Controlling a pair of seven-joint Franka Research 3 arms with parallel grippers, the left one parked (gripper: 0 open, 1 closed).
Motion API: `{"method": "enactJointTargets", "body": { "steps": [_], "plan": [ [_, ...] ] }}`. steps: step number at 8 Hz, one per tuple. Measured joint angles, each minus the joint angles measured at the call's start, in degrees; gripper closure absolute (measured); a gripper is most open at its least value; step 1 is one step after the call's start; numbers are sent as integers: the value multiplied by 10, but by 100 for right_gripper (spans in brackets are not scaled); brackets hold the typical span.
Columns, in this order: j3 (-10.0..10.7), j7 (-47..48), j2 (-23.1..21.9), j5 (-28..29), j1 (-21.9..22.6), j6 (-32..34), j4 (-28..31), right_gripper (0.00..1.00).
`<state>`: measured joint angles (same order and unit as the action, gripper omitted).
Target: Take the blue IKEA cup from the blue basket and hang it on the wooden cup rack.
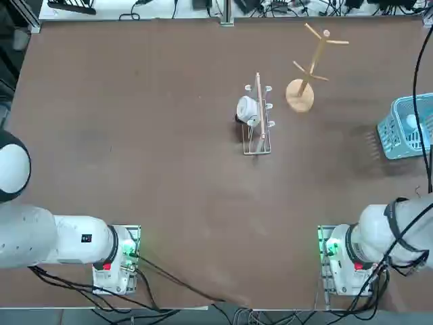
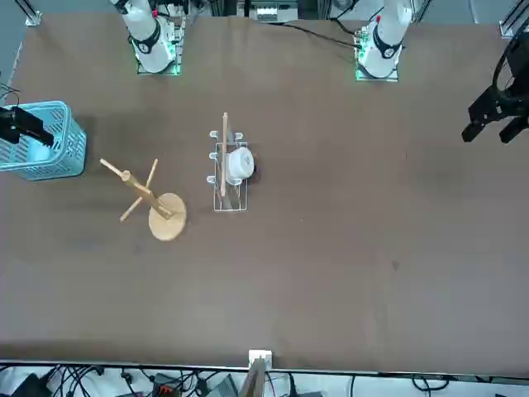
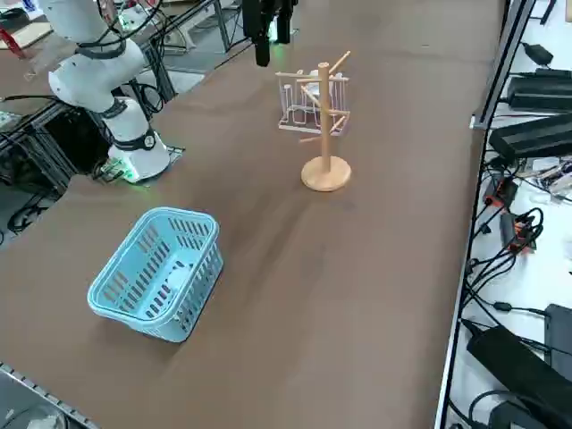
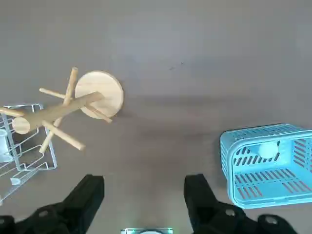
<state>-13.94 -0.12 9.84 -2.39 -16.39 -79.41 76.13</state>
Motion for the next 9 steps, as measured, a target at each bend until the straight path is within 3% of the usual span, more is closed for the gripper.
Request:
{"method": "enactJointTargets", "body": {
  "steps": [5, 7, 9],
  "plan": [
    [0, 0, 1, -16, 1, 17, 4, 0],
    [2, -2, 3, -41, -4, 47, 28, 0],
    [6, -28, -6, -46, -49, 21, 89, 0]
  ]
}}
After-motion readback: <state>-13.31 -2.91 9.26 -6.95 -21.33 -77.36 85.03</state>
